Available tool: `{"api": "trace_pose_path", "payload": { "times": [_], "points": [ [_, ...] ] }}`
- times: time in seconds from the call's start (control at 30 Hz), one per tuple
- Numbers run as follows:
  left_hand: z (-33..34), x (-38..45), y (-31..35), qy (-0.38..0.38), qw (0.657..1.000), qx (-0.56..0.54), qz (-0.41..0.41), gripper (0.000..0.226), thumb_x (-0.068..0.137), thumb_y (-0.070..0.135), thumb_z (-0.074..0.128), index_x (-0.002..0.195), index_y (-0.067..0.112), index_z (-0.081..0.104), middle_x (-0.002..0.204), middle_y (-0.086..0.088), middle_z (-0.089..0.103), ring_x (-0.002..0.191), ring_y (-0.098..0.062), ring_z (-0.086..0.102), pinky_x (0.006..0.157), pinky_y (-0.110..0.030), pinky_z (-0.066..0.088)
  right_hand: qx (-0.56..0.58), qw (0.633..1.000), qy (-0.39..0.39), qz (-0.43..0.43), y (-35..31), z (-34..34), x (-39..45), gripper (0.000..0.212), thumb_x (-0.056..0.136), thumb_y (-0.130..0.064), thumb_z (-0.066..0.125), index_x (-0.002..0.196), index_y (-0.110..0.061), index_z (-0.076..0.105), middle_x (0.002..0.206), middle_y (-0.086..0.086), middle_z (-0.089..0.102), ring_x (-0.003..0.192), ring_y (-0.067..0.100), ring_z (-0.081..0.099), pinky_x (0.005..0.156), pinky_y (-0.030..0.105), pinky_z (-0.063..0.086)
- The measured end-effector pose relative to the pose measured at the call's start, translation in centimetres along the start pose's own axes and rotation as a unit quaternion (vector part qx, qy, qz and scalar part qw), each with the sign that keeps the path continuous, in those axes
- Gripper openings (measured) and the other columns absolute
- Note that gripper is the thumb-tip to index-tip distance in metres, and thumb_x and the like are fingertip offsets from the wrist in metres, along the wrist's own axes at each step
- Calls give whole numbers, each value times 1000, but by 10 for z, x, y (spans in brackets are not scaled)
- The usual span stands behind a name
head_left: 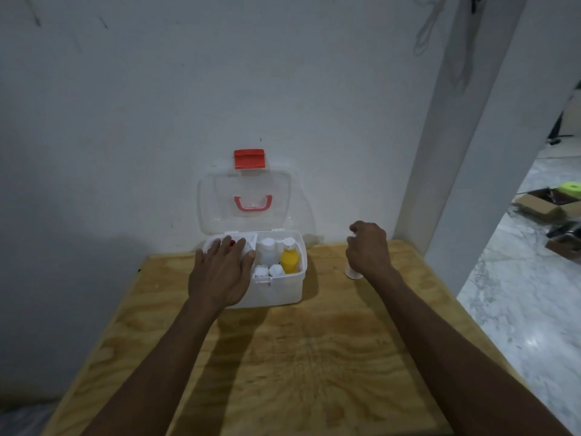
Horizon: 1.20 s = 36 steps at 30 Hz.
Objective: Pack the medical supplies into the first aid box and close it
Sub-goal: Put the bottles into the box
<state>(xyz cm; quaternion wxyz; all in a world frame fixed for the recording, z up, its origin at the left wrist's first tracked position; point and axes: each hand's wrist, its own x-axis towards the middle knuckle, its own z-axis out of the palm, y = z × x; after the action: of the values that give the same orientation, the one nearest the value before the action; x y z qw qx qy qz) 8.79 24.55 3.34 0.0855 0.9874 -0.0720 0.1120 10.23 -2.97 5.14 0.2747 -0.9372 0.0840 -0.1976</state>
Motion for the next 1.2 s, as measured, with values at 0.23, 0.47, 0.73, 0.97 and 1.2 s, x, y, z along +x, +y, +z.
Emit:
{"api": "trace_pose_path", "payload": {
  "times": [0.23,0.47,0.73,0.97,1.2],
  "points": [
    [4,0,1,-7,1000,11,-9,67,93,54,3,147,27,34,155,-1,37,145,-28,29,116,-54,21,-13,999,-11,-44,-2,-4,4,29,87,0,57,114,1,66,115,17,68,103,31,64,79,28,43],
    [10,1,-3,6,1000,16,-6,65,95,53,5,145,27,36,152,0,41,143,-29,31,115,-54,22,70,986,74,-135,-83,-54,14,30,91,-13,59,118,-5,68,120,15,67,111,29,61,95,28,38],
    [8,-1,-1,14,1000,15,-4,64,95,51,6,145,27,37,151,0,42,142,-27,31,115,-51,21,98,979,5,-179,-128,-22,27,31,90,-14,64,120,-5,66,122,13,67,109,26,63,95,32,48],
    [10,0,-2,14,1000,18,-6,64,95,51,6,146,27,36,153,0,40,143,-27,30,116,-51,20,87,981,-51,-168,-127,8,26,34,89,-11,68,122,-5,65,123,11,67,110,23,64,90,22,43],
    [11,-1,-3,11,1000,11,-10,64,95,52,6,148,27,33,155,-1,37,145,-27,27,118,-51,17,84,979,-122,-144,-120,25,23,37,83,-11,74,119,-4,67,120,11,69,107,20,66,91,25,48]
  ]
}}
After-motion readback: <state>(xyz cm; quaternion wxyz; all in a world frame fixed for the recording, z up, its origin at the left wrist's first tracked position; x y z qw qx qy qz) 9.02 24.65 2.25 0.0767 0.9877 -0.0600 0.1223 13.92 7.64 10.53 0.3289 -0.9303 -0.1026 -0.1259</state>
